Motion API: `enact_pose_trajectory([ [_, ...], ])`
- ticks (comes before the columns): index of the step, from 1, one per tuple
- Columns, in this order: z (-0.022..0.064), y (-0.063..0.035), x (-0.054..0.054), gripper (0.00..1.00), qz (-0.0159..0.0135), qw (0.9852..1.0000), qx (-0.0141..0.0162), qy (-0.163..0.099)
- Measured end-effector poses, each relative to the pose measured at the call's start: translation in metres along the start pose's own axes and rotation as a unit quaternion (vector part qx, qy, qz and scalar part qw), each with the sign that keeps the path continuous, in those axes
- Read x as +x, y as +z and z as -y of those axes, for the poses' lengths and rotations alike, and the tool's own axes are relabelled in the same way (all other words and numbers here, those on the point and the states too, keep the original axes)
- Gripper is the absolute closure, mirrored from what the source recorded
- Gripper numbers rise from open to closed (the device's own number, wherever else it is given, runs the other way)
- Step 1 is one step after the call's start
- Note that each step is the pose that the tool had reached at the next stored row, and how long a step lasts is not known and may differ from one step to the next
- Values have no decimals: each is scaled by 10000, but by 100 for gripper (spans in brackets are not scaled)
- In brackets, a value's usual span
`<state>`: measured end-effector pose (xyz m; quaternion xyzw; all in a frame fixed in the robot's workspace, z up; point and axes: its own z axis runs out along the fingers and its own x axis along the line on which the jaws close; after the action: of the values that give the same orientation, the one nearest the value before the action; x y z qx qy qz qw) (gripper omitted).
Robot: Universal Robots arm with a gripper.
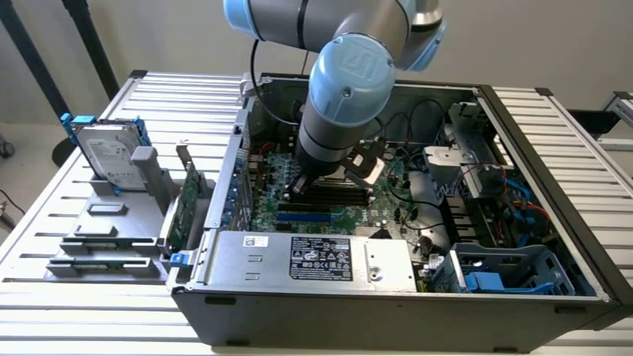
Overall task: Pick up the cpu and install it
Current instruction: 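Install the first cpu locking lever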
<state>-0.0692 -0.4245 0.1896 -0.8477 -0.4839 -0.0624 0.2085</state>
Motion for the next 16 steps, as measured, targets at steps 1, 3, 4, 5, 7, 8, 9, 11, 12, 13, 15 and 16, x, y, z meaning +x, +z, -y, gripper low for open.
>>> enact_pose_trajectory([
  [1, 1, 3, 1, 89, 0, 10000, 0, 0],
  [3, 2, 9, 3, 89, 2, 10000, -1, 0],
  [4, 3, 12, 4, 89, 2, 10000, -1, 1],
  [5, 4, 15, 6, 89, 2, 10000, -2, 1],
  [7, 5, 20, 10, 89, 2, 10000, -2, 1],
  [8, 6, 23, 11, 89, 3, 10000, -2, 1],
  [9, 6, 26, 12, 89, 3, 10000, -3, 0],
  [11, 7, 29, 13, 89, 11, 10000, -7, 2],
  [12, 7, 30, 14, 89, 19, 10000, -12, 2],
  [13, 7, 32, 14, 89, 28, 10000, -18, 3],
  [15, 8, 33, 15, 89, 53, 10000, -33, 6],
  [16, 7, 34, 15, 89, 65, 10000, -40, 8],
])
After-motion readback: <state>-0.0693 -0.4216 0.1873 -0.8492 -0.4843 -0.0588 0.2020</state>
